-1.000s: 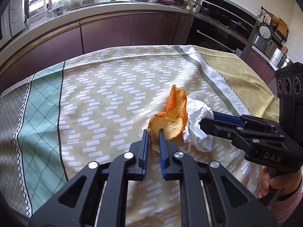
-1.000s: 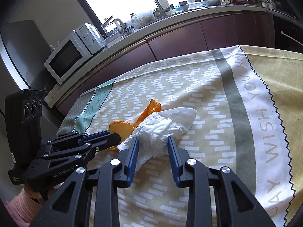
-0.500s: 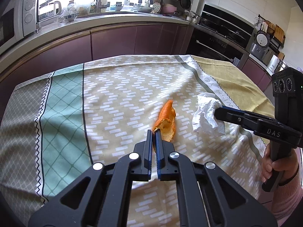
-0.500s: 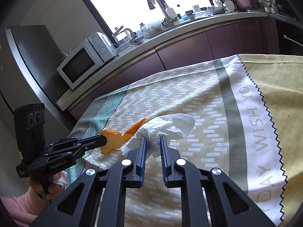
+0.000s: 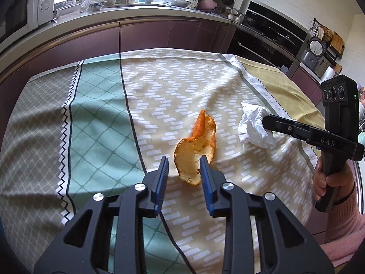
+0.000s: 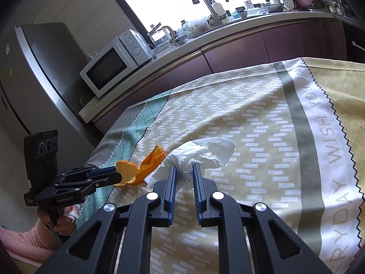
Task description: Collect trash
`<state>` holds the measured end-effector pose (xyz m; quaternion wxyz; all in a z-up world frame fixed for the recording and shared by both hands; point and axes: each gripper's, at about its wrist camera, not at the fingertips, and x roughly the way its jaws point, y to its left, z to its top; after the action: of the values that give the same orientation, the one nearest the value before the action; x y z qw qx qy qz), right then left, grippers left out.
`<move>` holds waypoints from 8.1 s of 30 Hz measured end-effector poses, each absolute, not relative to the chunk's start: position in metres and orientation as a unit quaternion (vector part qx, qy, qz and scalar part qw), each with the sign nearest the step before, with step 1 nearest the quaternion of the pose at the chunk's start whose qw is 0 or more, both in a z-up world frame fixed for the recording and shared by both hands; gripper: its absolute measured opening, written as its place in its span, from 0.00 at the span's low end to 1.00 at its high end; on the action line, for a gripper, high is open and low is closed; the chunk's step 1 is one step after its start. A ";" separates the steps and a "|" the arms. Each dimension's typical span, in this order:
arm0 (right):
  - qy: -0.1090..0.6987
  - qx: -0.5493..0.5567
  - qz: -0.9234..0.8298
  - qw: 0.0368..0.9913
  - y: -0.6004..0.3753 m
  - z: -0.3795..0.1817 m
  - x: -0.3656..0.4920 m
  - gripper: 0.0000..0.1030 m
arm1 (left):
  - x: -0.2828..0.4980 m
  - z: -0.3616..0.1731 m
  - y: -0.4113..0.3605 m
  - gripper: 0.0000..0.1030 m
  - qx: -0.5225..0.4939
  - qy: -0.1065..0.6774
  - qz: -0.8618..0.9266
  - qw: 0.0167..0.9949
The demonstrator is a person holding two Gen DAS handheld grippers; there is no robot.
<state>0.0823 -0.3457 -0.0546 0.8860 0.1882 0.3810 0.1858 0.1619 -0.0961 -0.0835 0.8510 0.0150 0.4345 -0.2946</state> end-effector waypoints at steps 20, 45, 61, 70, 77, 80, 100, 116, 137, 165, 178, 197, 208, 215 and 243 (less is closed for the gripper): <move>0.365 0.175 0.209 0.890 -0.321 -0.040 0.078 0.13 | 0.148 -0.067 -0.083 0.05 -0.006 0.408 -0.280 0.869; 0.345 0.147 0.276 0.885 -0.254 -0.014 0.077 0.13 | 0.112 -0.035 0.009 0.05 -0.041 0.363 -0.227 0.903; 0.352 0.129 0.322 0.869 -0.198 -0.010 0.086 0.13 | 0.100 -0.029 0.054 0.05 -0.052 0.353 -0.179 0.917; 0.356 0.121 0.345 0.860 -0.172 -0.010 0.091 0.13 | 0.097 -0.029 0.081 0.05 -0.061 0.354 -0.154 0.921; 0.360 0.112 0.359 0.854 -0.153 -0.010 0.093 0.13 | 0.093 -0.028 0.095 0.05 -0.067 0.351 -0.140 0.923; 0.361 0.107 0.364 0.852 -0.145 -0.009 0.094 0.13 | 0.092 -0.028 0.101 0.05 -0.069 0.349 -0.133 0.925; 0.364 0.086 0.401 0.837 -0.098 -0.003 0.101 0.13 | 0.075 -0.020 0.143 0.05 -0.088 0.335 -0.087 0.934; 0.360 0.067 0.424 0.829 -0.066 0.003 0.103 0.13 | 0.063 -0.016 0.176 0.05 -0.102 0.323 -0.054 0.939; 0.356 0.049 0.447 0.819 -0.034 0.010 0.109 0.13 | 0.050 -0.014 0.211 0.05 -0.116 0.317 -0.018 0.941; 0.359 0.029 0.476 0.802 0.008 0.009 0.117 0.13 | 0.042 -0.014 0.236 0.05 -0.122 0.313 0.020 0.942; 0.372 0.018 0.481 0.794 0.033 0.002 0.128 0.13 | 0.053 -0.021 0.246 0.05 -0.128 0.323 0.038 0.937; 0.407 -0.016 0.474 0.780 0.073 -0.018 0.140 0.13 | 0.079 -0.049 0.259 0.05 -0.133 0.352 0.063 0.924; 0.452 -0.047 0.456 0.765 0.103 -0.051 0.151 0.15 | 0.103 -0.086 0.271 0.06 -0.135 0.386 0.080 0.909; 0.469 -0.051 0.448 0.759 0.109 -0.065 0.157 0.15 | 0.118 -0.106 0.272 0.09 -0.137 0.401 0.084 0.902; 0.368 0.000 0.398 0.840 -0.003 -0.014 0.108 0.72 | 0.057 -0.047 0.220 0.95 -0.110 0.274 0.056 0.954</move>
<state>0.1084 -0.0034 -0.0144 0.8401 -0.0004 0.3684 0.3983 0.0575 0.2202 -0.0473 0.9538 -0.1103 0.2739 0.0556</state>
